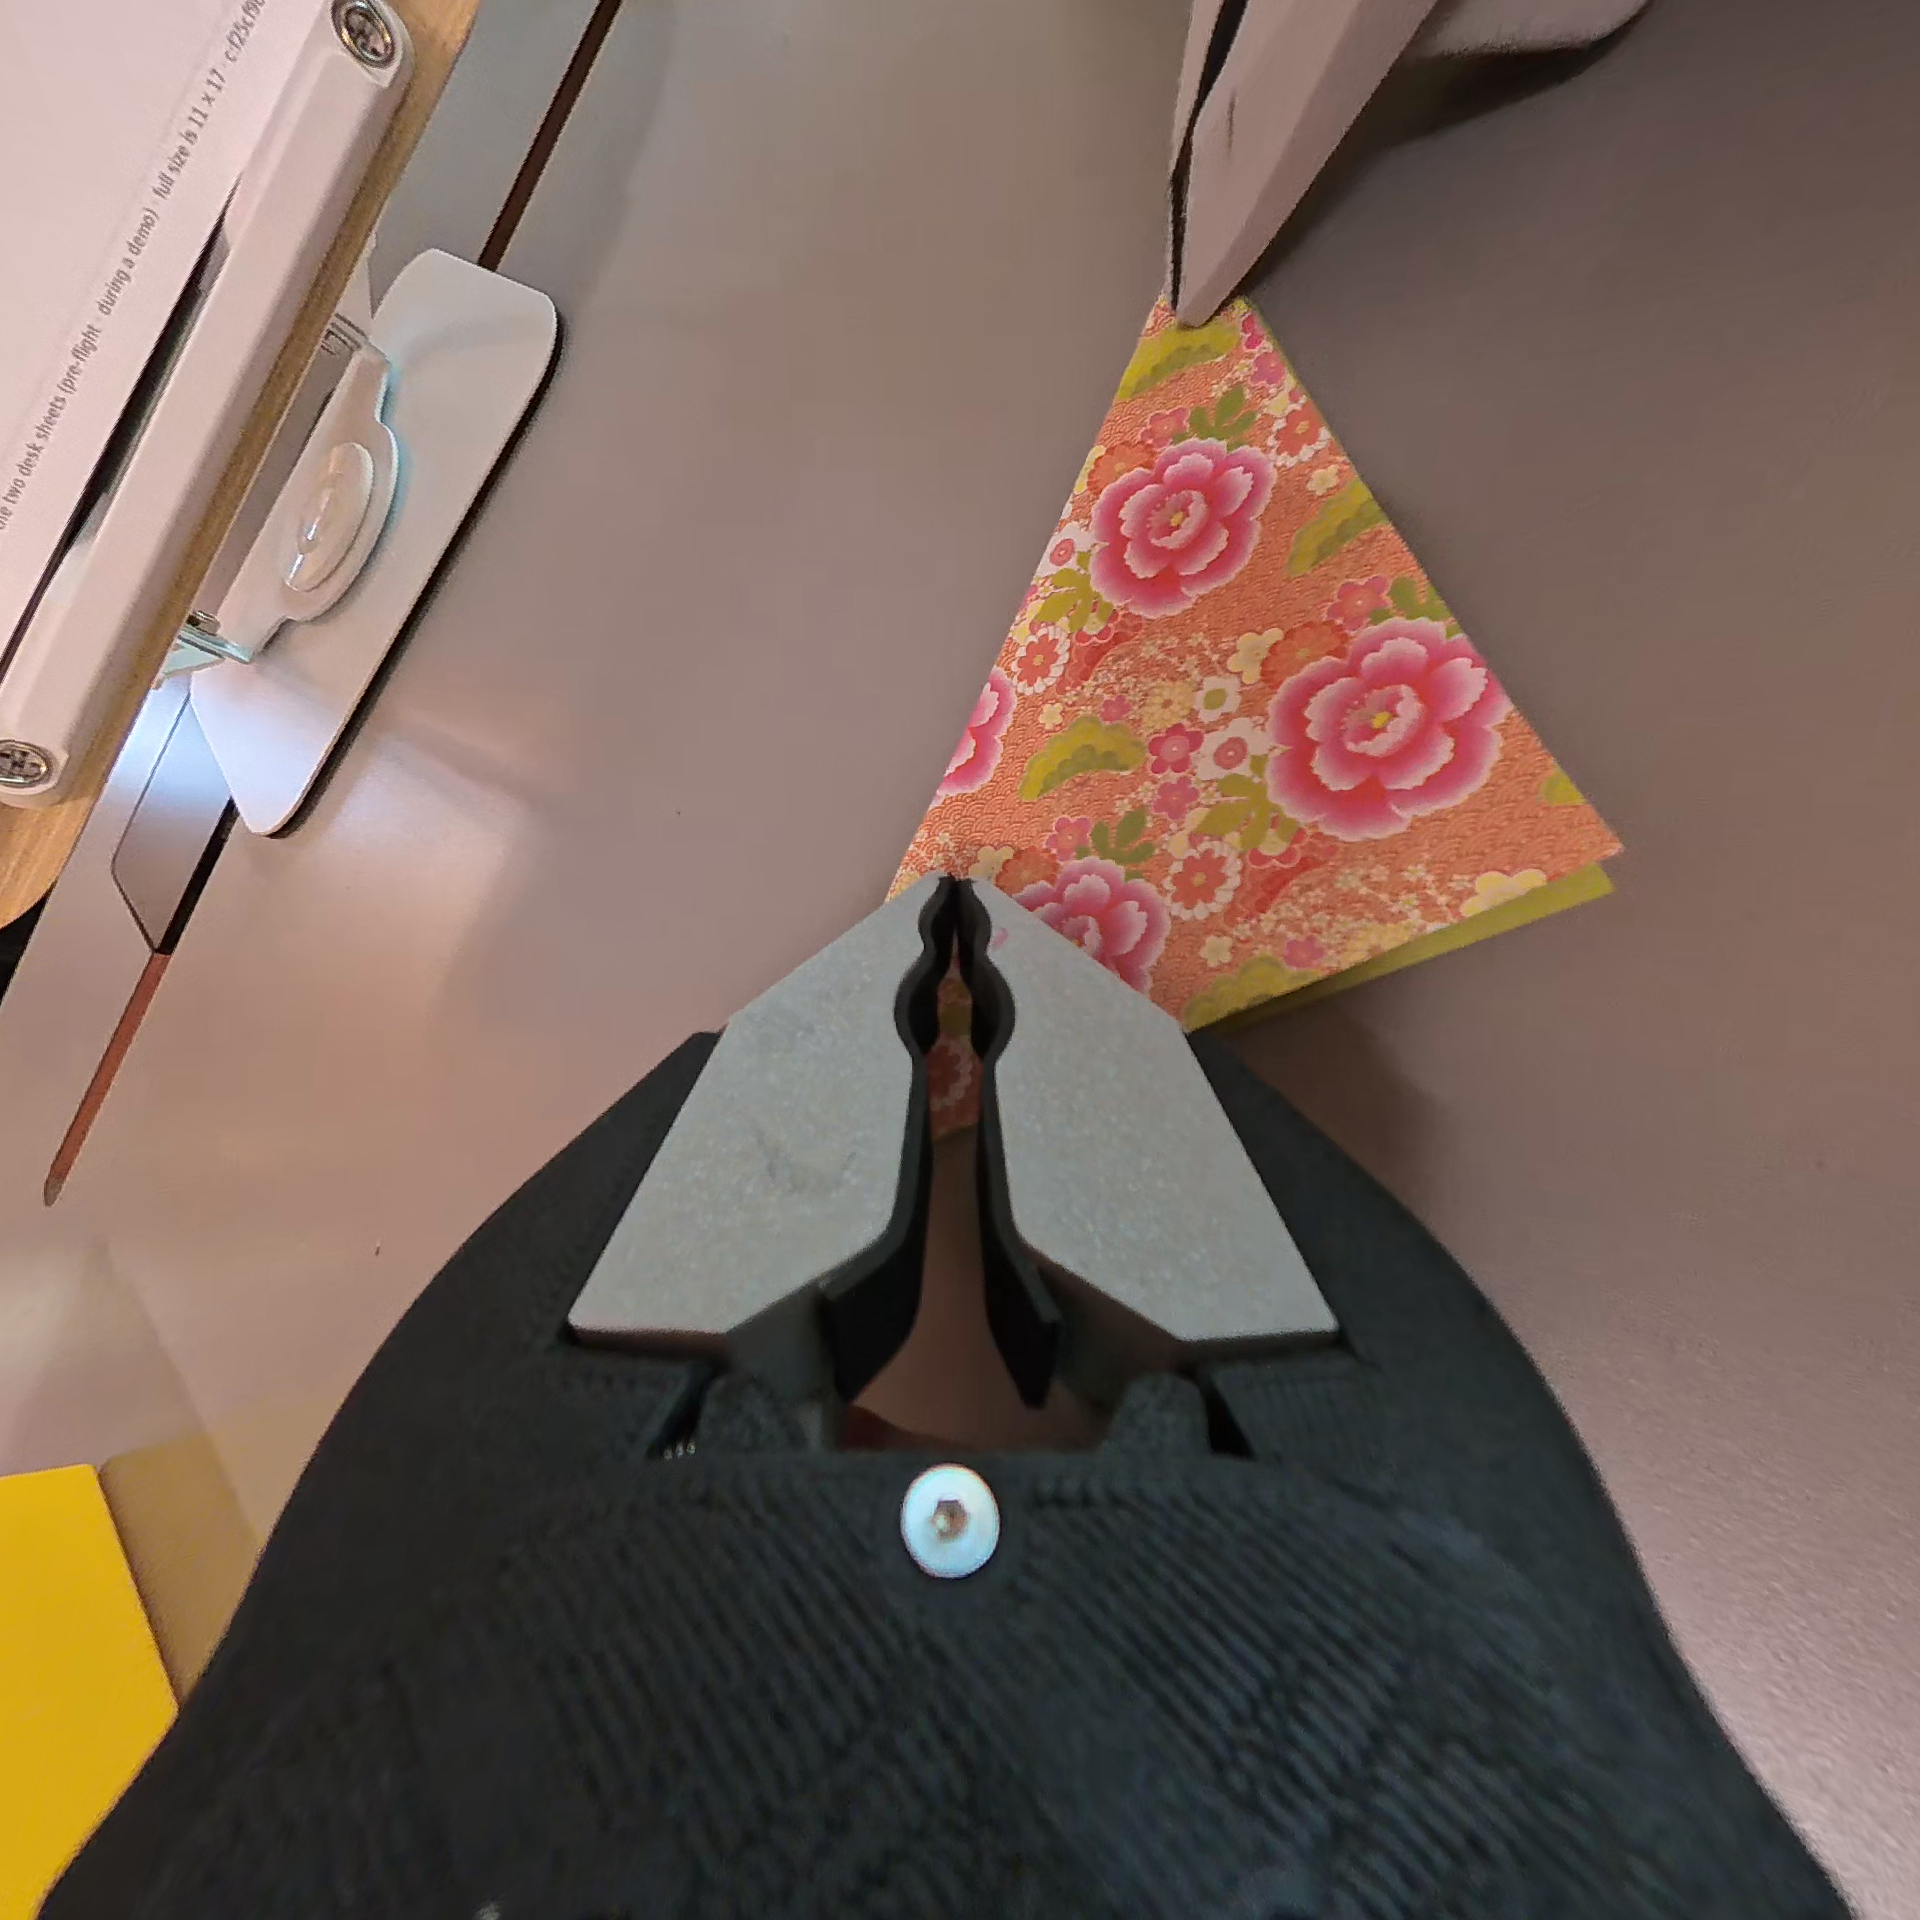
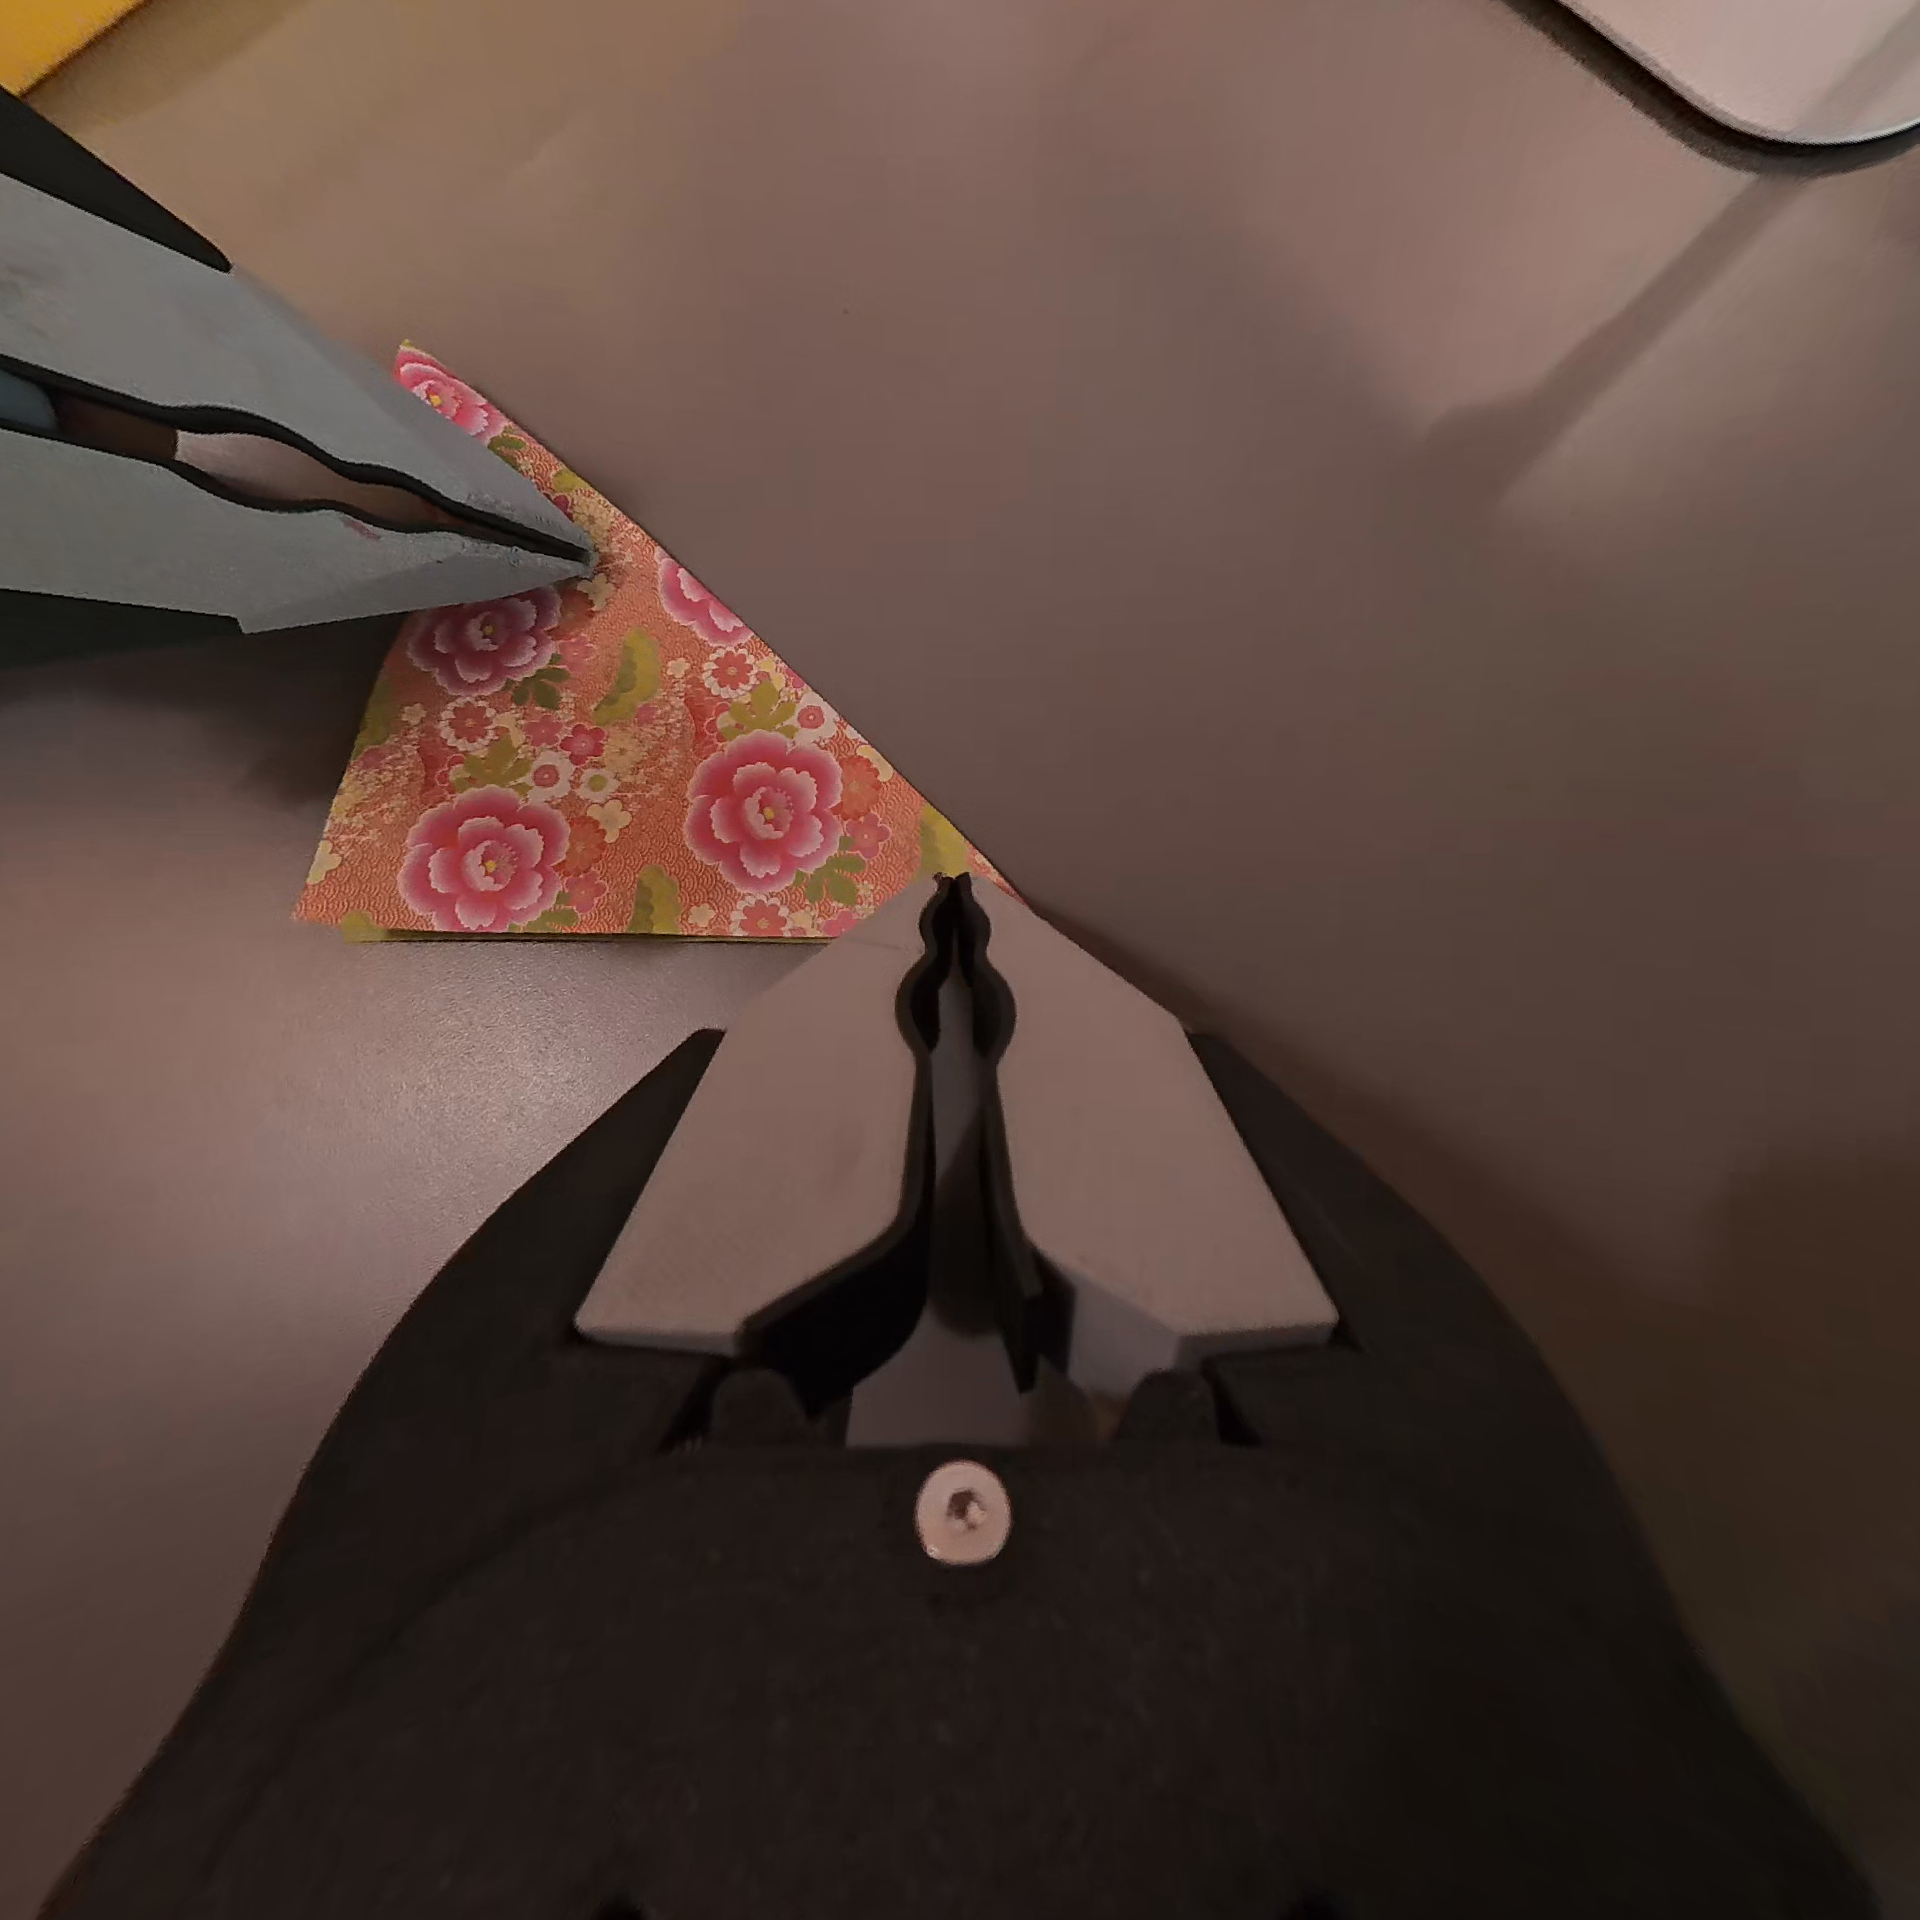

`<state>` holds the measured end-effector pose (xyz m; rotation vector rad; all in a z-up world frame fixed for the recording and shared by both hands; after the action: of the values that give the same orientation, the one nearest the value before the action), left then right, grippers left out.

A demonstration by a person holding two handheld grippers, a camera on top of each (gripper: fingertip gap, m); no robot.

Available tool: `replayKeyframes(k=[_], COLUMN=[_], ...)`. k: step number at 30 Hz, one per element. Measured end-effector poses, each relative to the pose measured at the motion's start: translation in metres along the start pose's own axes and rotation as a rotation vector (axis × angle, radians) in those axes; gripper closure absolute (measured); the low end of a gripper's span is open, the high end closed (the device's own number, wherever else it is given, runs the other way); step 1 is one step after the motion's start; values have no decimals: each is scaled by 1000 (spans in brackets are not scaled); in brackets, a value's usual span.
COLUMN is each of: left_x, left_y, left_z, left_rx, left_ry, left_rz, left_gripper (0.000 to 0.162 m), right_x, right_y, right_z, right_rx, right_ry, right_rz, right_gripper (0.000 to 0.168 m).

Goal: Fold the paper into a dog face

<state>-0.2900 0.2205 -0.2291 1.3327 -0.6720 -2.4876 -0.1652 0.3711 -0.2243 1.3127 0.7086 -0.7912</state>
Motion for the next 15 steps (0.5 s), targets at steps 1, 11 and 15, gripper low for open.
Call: replayKeyframes(k=[1,11,15], left_x=[0,0,0], left_y=[0,0,0], left_z=[0,0,0], left_rx=[0,1,1], left_ry=[0,0,-1], left_rz=[0,0,0], left_gripper=[162,162,162], right_x=[0,-8,-15], right_y=[0,5,0], right_z=[0,-5,7], right_rx=[-1,38,27], right_ry=[-7,-76,-29], right_rz=[0,-76,-117], right_gripper=[168,168,168])
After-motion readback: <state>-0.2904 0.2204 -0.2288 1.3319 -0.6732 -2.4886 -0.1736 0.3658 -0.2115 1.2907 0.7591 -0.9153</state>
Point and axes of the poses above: each gripper's, where its closed fingertips meet, y back along the fingers, x out of its underside, z = x × y across the jaws, the point moved 8 cm from there along y, back along the fingers, and after that the axes turned 9 degrees about -z, right-handed, at the moved point
